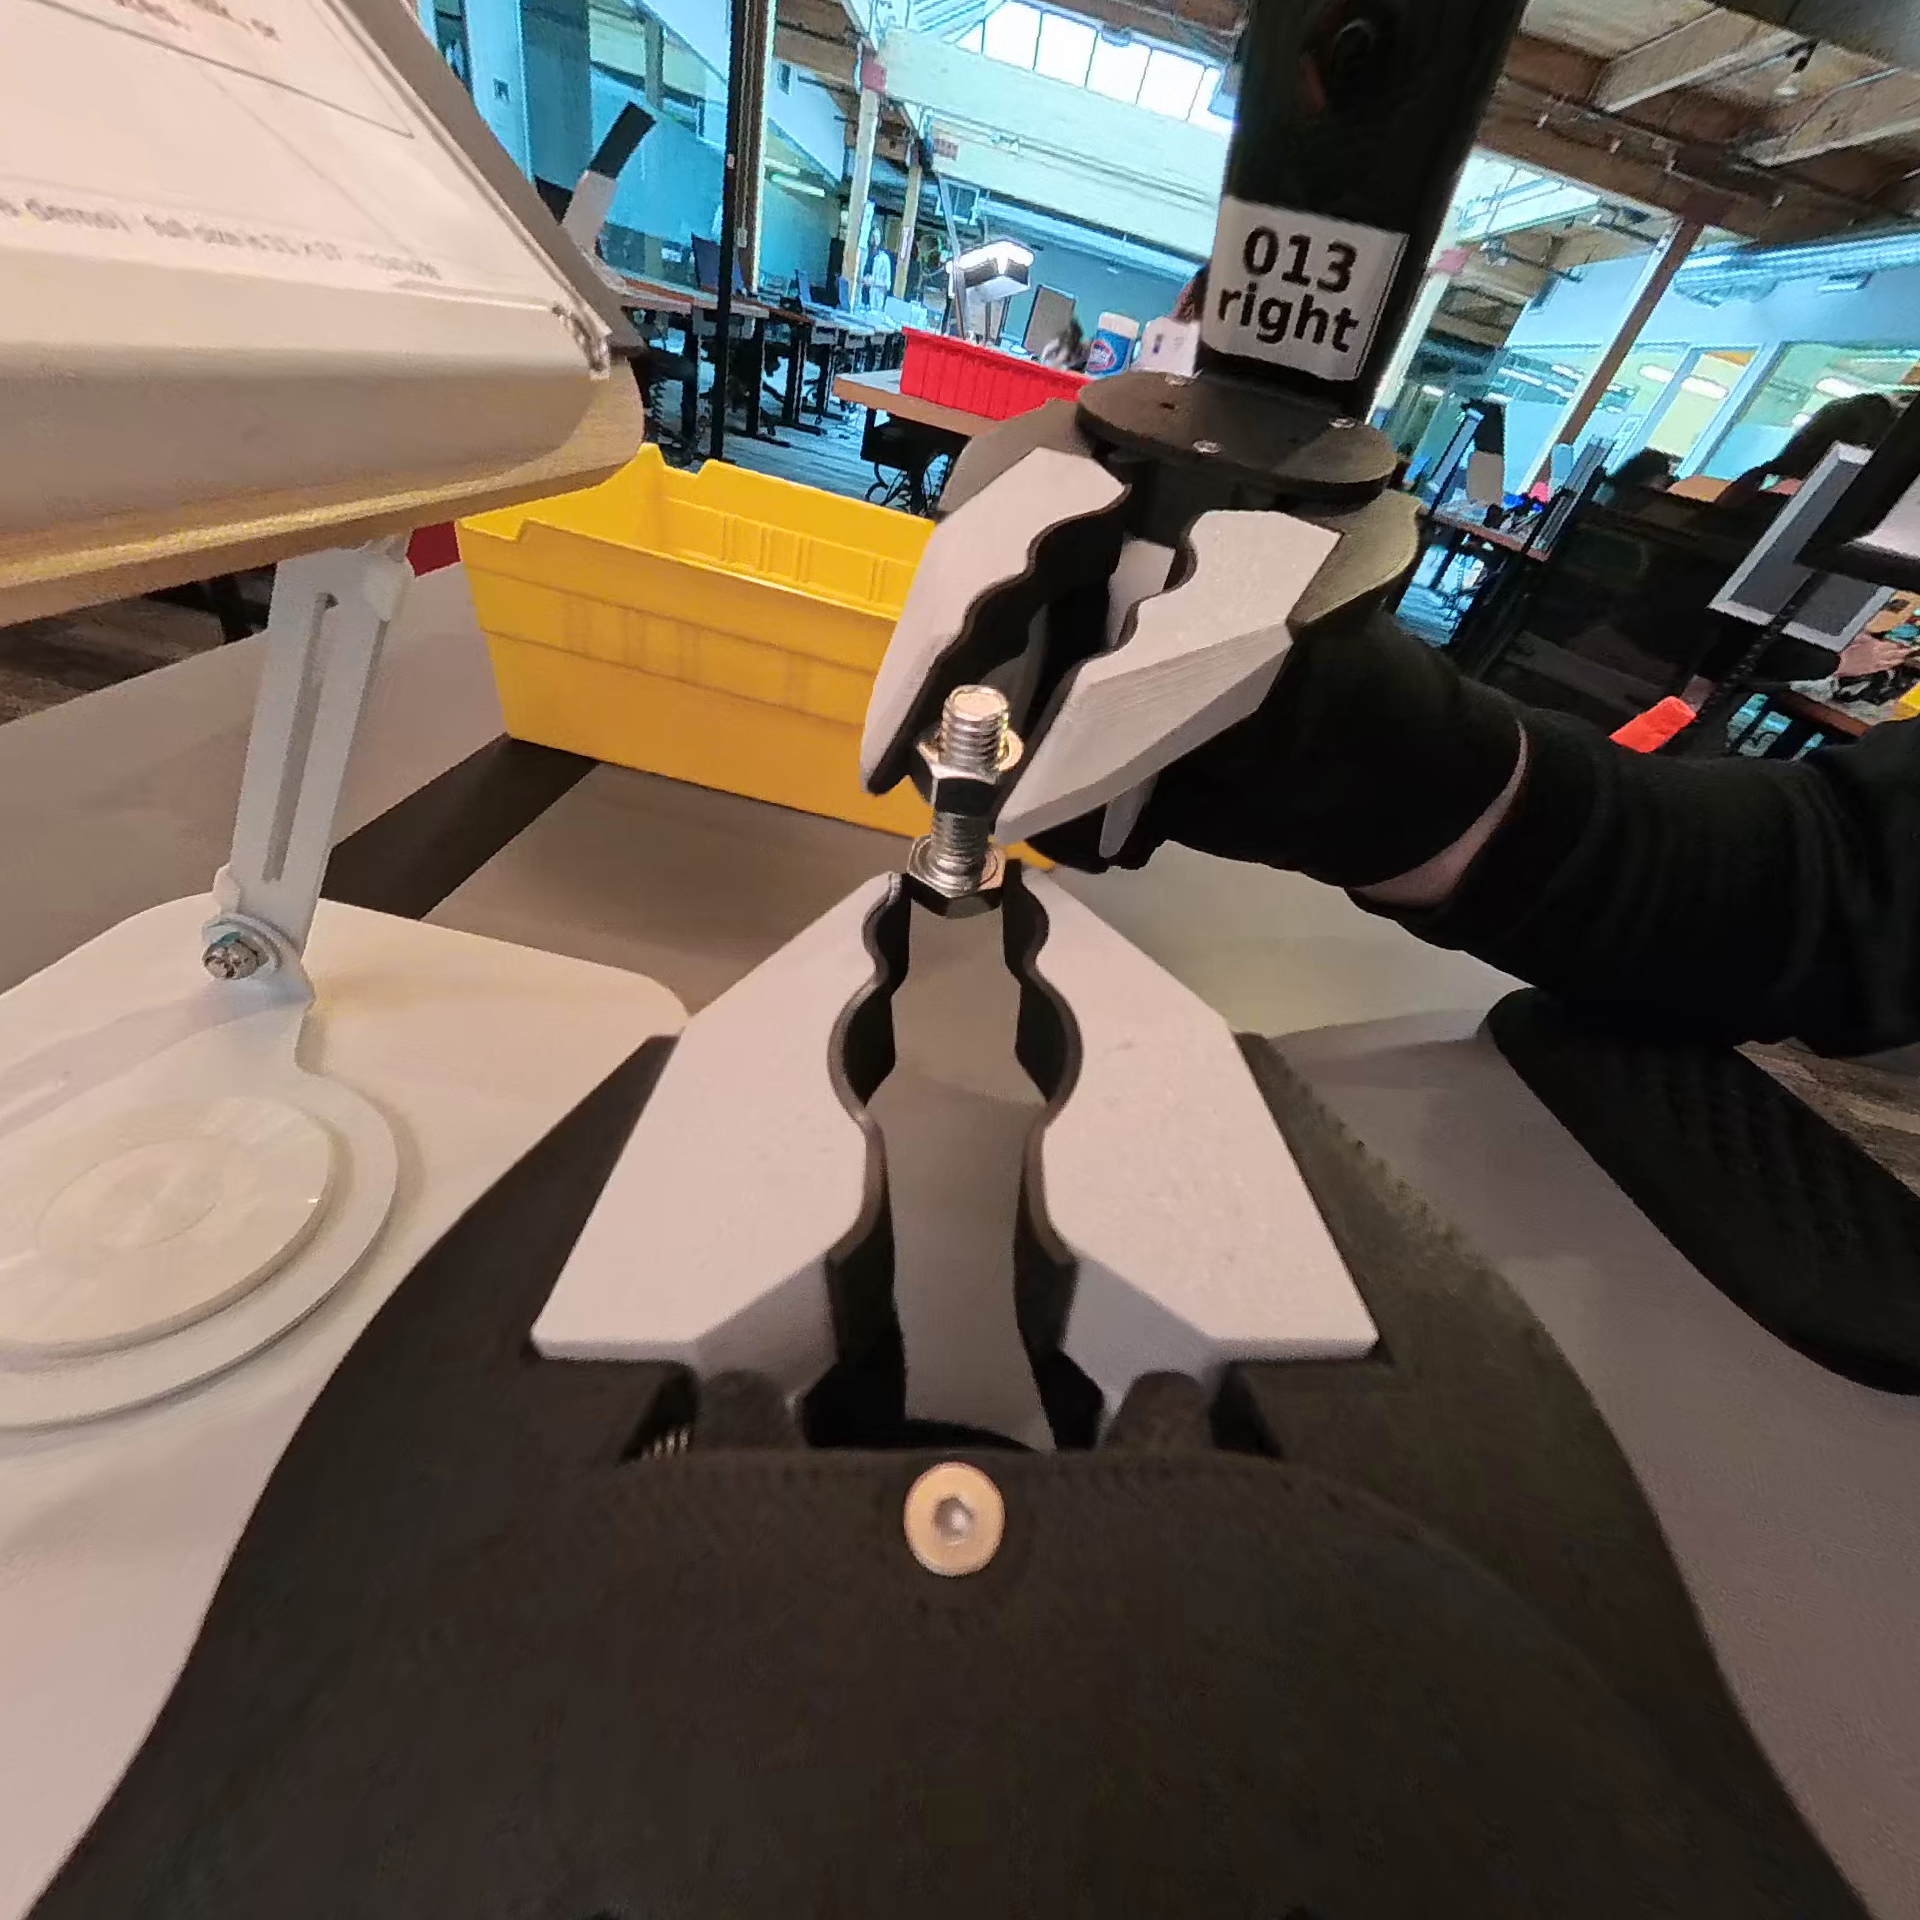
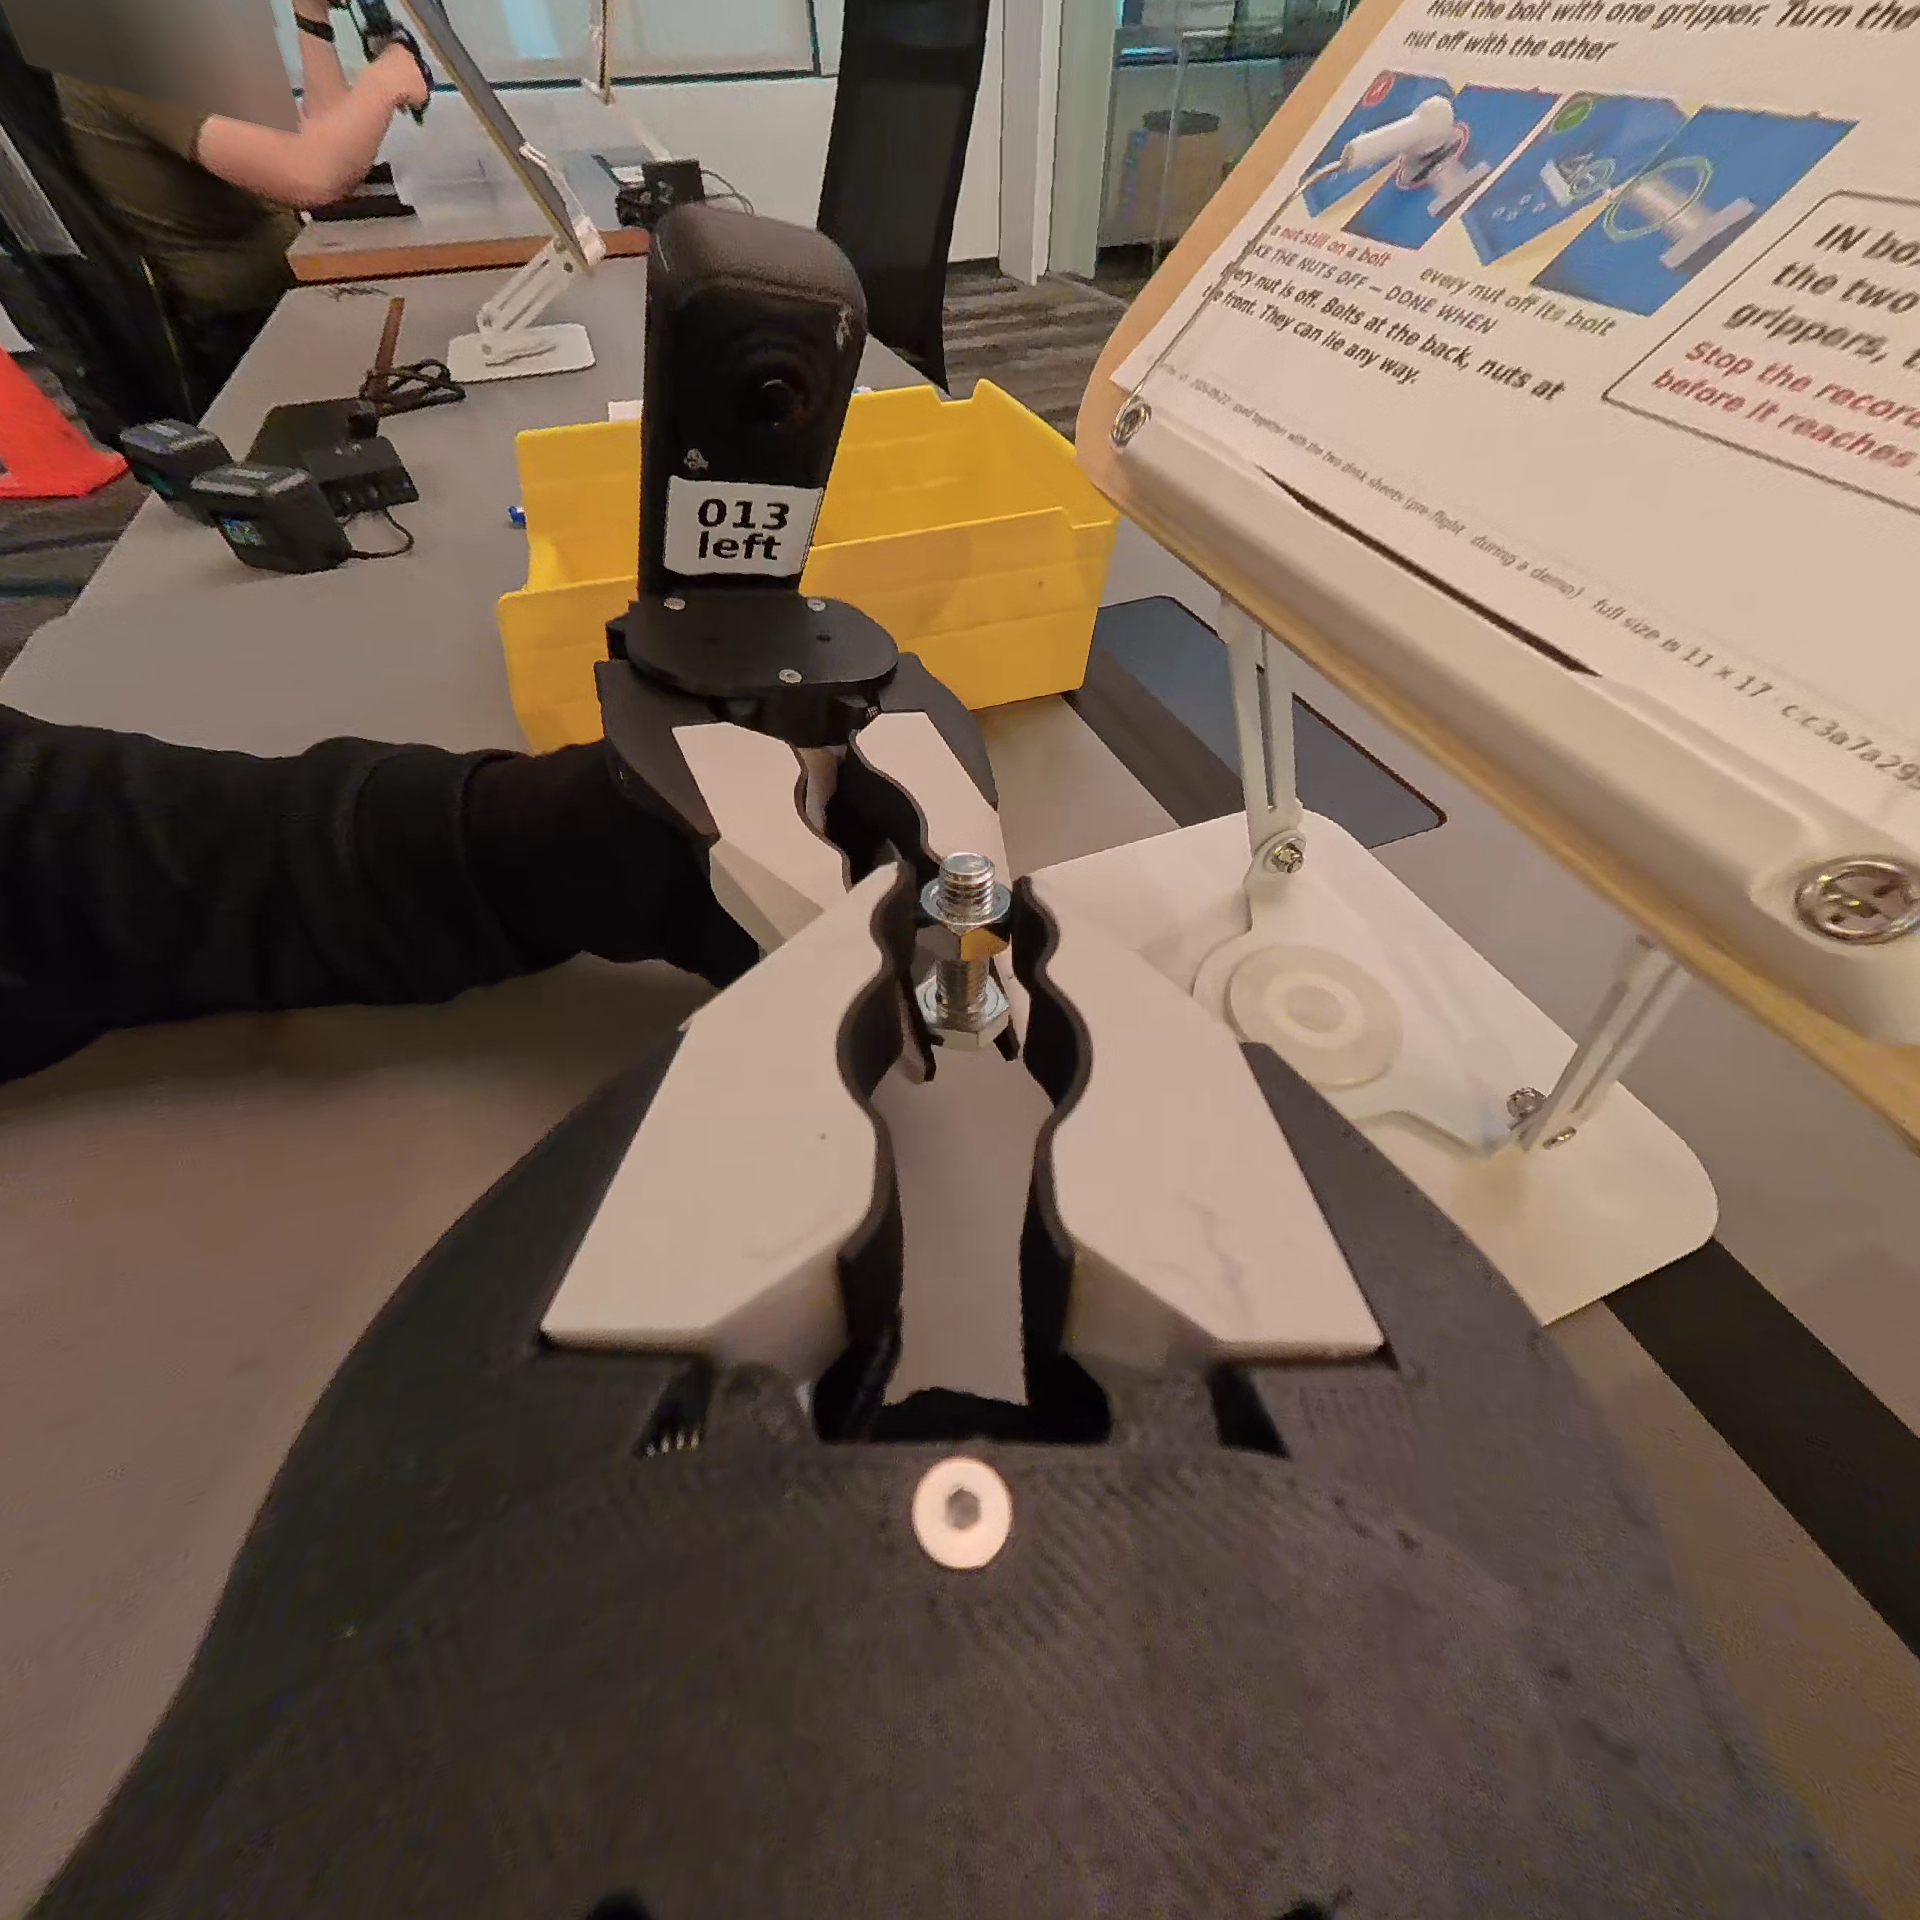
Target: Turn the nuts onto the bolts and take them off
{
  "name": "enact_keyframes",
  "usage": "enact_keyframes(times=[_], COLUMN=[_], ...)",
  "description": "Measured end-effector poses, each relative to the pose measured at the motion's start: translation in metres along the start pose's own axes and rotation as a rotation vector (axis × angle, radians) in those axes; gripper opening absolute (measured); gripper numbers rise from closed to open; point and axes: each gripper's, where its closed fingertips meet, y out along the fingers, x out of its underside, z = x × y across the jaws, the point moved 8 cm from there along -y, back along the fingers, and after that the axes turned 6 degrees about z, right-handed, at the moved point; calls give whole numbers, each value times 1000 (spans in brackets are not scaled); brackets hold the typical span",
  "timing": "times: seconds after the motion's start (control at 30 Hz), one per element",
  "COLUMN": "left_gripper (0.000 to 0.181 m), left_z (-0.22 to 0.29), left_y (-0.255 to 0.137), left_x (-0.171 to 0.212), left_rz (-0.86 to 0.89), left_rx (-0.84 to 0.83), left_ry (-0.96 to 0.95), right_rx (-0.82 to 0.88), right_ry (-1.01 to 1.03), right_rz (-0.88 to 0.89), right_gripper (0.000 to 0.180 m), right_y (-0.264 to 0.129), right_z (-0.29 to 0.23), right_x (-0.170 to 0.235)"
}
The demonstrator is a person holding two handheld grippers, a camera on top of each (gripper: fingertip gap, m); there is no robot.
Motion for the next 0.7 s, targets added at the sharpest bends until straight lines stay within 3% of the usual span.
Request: enact_keyframes(times=[0.1, 0.23, 0.47, 0.7], left_gripper=[19, 36, 22, 19], left_z=[3, 0, -6, -8], left_y=[0, -2, -6, -3], left_x=[-6, -9, -7, -2], left_rz=[59, 70, 86, 63], left_rx=[12, -15, -32, -44], left_ry=[-6, -11, -37, -52], right_rx=[22, 93, 379, 617], right_ry=[-9, -61, -42, 81], right_rz=[24, 42, 32, -217], right_gripper=[16, 16, 15, 16], right_y=[-6, -31, -126, -195], right_z=[0, 3, 52, 100], right_x=[-7, -25, -45, 6])
